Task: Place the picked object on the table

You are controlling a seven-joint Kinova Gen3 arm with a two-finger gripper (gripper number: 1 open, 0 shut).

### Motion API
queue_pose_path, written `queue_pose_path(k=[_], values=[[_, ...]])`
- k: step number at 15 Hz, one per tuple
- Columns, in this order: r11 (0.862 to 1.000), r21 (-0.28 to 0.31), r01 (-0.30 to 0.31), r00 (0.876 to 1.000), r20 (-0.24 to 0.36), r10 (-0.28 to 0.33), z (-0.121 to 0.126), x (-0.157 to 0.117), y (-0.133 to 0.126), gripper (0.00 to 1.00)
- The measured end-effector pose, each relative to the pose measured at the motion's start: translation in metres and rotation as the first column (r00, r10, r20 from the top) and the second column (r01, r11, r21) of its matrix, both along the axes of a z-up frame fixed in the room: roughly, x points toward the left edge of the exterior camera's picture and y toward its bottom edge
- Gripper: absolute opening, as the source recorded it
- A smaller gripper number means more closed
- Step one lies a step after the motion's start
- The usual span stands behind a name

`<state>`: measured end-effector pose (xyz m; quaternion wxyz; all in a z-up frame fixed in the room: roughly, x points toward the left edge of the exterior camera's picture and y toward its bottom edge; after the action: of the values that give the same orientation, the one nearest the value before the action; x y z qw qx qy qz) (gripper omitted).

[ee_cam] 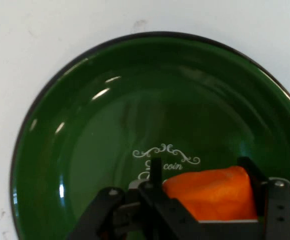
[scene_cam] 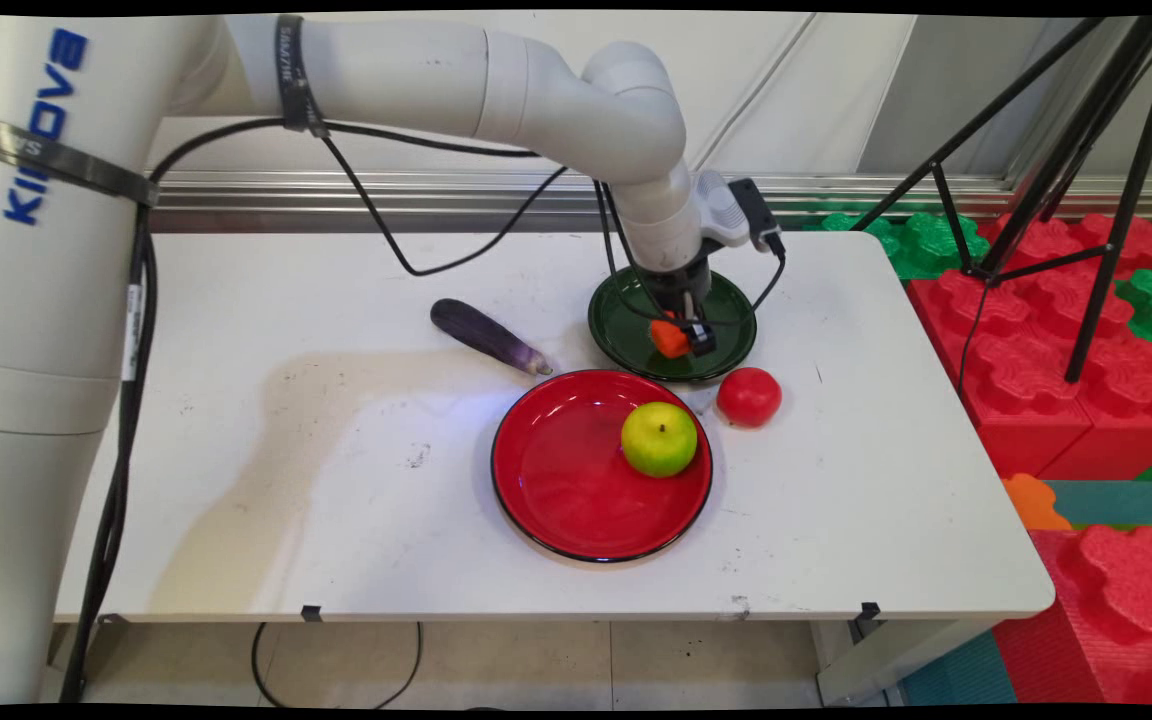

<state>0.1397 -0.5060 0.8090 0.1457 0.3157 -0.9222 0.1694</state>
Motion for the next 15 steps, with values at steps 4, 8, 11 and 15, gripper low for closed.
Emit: queue_pose_path(k=[4,8,11,15], values=[[0.999,-0.043,-0.007,1.0,0.004,0.007,0.032,0.005,0.009,0.0],[0.994,-0.11,-0.001,1.0,0.003,0.002,0.082,0.015,0.025,0.0],[0.988,-0.154,-0.006,1.0,-0.001,0.006,0.115,0.03,0.04,0.0],[0.981,-0.193,-0.026,1.0,0.002,0.027,0.15,0.066,0.075,0.0]])
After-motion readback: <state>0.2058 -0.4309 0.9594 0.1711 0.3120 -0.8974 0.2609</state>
